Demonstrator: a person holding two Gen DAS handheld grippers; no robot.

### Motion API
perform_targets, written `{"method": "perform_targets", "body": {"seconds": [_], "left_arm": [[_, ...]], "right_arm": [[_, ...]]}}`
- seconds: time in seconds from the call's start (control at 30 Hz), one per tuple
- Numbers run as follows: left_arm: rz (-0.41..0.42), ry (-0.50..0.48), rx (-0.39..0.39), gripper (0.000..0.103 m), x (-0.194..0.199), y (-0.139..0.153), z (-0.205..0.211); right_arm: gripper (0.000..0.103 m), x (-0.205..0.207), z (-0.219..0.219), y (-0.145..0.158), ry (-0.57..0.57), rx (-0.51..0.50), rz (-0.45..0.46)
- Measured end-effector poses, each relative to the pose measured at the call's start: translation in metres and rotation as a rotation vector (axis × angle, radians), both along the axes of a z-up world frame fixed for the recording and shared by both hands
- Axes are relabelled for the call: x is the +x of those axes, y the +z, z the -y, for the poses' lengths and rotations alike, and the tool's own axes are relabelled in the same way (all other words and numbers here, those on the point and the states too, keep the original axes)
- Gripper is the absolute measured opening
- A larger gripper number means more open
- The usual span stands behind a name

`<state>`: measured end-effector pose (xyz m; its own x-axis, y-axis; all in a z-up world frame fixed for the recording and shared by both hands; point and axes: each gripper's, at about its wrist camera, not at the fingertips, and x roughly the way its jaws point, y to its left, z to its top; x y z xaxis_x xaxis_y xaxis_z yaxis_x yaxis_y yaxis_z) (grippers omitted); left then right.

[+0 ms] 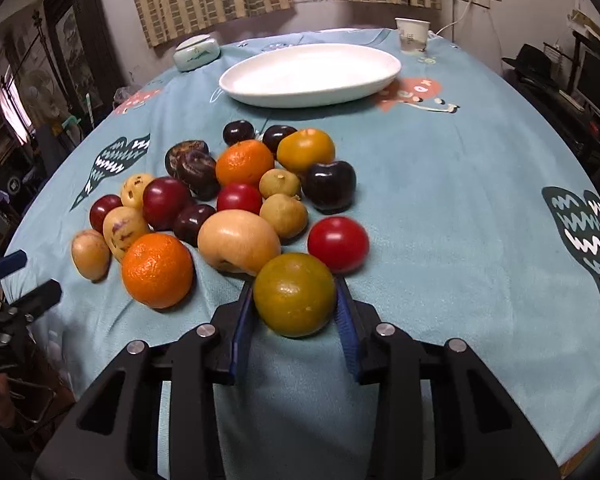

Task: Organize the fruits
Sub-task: 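Grasp the green-yellow citrus with the right tool while the left tool grasps the striped melon-pear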

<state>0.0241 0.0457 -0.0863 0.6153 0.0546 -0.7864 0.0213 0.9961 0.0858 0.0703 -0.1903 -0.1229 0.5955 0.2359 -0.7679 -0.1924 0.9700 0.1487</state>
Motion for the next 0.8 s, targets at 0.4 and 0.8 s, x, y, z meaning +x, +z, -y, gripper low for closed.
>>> {"method": "perform_targets", "body": {"seconds": [0.4, 0.8], "left_arm": [[-0.068, -0.065, -0.073, 0.061, 0.033, -0.025, 0.012], [-0.024, -0.125, -0.138, 0.040, 0.038, -0.022, 0.018]], "right_arm": [[0.039, -0.033, 0.022, 0.032, -0.054, -0.020, 0.072], [0.039, -0.035, 0.018, 0.030, -0.031, -0.002, 0.067]]}}
